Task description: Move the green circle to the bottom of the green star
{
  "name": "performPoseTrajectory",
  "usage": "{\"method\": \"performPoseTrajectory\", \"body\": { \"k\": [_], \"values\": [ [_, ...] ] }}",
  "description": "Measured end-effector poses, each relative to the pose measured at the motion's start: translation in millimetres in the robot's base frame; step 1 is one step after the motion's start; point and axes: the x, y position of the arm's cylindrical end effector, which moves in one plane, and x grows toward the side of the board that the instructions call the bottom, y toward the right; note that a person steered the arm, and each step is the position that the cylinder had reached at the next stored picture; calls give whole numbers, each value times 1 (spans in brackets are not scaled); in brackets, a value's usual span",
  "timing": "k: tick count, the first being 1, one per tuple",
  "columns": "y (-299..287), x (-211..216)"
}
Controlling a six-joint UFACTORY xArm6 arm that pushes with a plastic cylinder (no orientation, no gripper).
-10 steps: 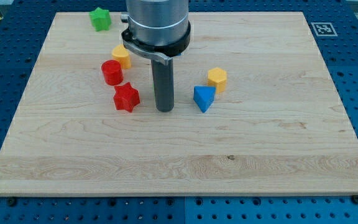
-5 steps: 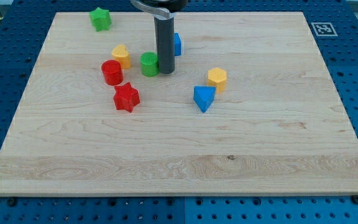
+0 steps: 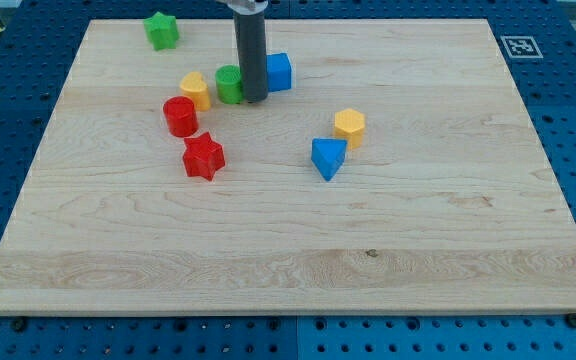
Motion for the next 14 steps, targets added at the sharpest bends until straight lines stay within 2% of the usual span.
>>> {"method": "performPoseTrajectory", "body": {
  "k": [1,2,3,4,5,8,10,11,14],
  "values": [
    [-5,-18],
    [-10,-14],
    [-4,12],
    [-21,19],
    [-49,10],
    [-53,-45],
    [-52,-59],
    [-63,-80],
    [-81,-79]
  ]
}}
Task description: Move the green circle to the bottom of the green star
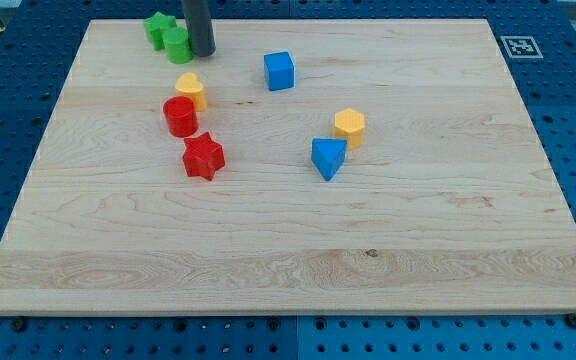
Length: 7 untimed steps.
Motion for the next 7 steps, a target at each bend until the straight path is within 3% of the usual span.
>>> {"method": "performPoseTrajectory", "body": {
  "k": [3,6,7],
  "values": [
    [-16,40],
    [-33,10],
    [-26,19]
  ]
}}
